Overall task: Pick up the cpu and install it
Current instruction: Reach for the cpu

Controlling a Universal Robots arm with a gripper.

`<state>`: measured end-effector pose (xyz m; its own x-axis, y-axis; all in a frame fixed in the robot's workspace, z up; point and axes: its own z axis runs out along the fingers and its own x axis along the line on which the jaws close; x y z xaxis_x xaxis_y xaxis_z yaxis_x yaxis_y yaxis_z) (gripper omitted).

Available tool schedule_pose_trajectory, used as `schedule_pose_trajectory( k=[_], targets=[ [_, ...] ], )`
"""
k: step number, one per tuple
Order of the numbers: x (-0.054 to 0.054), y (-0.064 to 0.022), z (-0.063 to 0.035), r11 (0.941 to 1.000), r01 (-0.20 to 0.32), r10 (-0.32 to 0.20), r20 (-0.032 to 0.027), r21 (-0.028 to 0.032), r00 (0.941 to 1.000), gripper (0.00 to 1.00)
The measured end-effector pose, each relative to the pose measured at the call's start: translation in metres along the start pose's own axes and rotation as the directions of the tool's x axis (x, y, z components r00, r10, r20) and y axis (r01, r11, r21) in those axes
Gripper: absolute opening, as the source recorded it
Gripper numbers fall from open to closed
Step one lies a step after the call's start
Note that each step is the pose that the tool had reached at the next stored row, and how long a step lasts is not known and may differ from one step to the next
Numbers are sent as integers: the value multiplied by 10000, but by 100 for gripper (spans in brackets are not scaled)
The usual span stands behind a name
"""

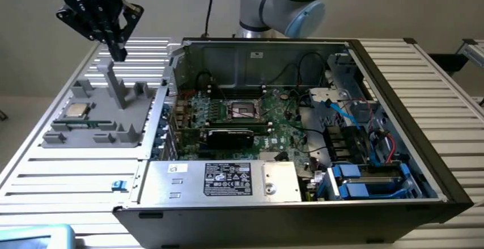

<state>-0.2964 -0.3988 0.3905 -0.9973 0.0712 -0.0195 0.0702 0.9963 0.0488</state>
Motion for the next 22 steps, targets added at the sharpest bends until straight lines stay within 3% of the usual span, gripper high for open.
schedule_pose_trajectory(
  k=[18, 22],
  targets=[
    [817, -58, -1, 10000, 0, 0, 0, 0, 10000, 11],
    [973, 11, 31, 10000, -1, 1, 1, 1, 10000, 11]
  ],
)
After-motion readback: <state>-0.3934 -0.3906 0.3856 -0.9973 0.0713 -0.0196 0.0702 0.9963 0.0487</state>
